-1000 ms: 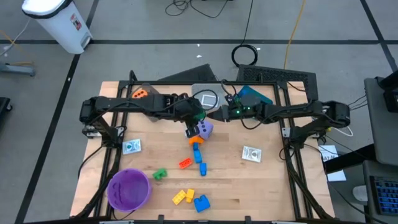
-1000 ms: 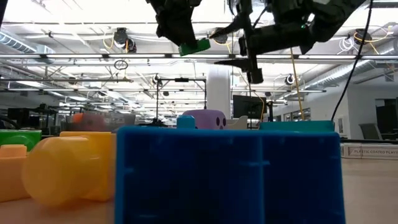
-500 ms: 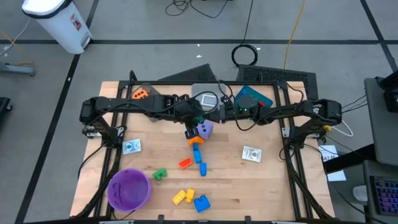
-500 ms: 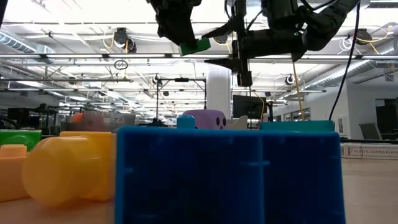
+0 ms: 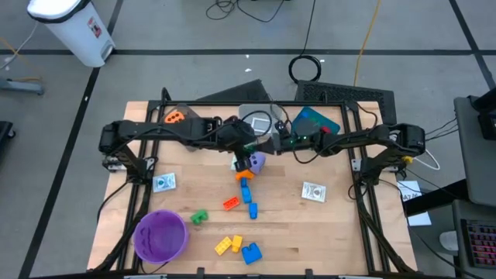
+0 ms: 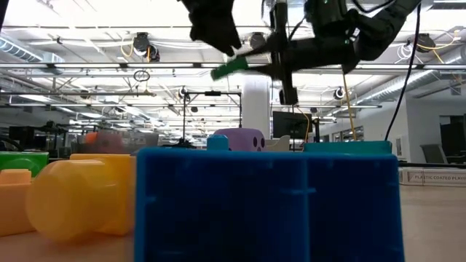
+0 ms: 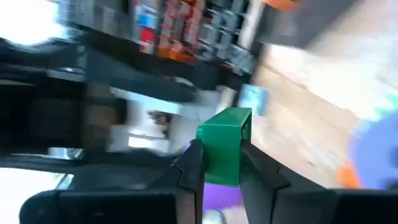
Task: Pick & Place Toys
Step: Put the dark green game piece into the blue bin
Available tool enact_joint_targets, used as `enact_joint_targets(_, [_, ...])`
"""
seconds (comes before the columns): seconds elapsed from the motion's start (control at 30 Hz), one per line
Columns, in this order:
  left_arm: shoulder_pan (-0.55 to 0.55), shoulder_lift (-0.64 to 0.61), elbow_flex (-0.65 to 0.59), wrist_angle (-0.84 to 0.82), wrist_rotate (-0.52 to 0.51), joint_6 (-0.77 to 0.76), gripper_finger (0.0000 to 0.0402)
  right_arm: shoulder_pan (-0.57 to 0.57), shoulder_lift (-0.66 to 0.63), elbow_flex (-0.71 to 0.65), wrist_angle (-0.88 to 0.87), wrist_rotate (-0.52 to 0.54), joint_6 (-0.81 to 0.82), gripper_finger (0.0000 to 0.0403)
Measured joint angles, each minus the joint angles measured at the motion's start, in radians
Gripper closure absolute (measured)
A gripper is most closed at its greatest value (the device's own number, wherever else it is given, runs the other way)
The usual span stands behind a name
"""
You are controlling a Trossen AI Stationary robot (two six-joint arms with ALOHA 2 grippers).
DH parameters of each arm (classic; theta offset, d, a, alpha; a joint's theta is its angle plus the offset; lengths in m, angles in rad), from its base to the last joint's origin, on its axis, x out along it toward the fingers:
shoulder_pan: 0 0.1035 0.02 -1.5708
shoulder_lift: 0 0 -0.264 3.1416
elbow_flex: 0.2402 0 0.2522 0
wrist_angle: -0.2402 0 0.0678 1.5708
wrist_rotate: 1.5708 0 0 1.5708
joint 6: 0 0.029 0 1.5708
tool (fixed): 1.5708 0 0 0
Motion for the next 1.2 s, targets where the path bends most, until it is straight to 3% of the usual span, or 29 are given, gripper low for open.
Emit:
enact_joint_targets(0.27, [-0.001,0.000,0.022,0.017,0.066,0.007,0.0125,-0.021,-0.020,0.000,0.008,-0.052,-0.015,0.0343])
enact_joint_targets(0.57, [0.000,0.000,0.270,-0.118,-0.026,0.109,0.0137,-0.180,-0.199,0.001,-0.109,-0.149,-0.105,0.0343])
enact_joint_targets(0.97, [0.023,-0.002,0.579,-0.141,-0.019,0.168,0.0153,-0.450,-0.525,0.002,-0.675,-0.141,-0.400,0.0343])
enact_joint_targets(1.2, [0.076,-0.028,0.605,-0.153,0.051,0.131,0.0149,-0.527,-0.608,0.002,-1.087,0.019,-0.616,0.0343])
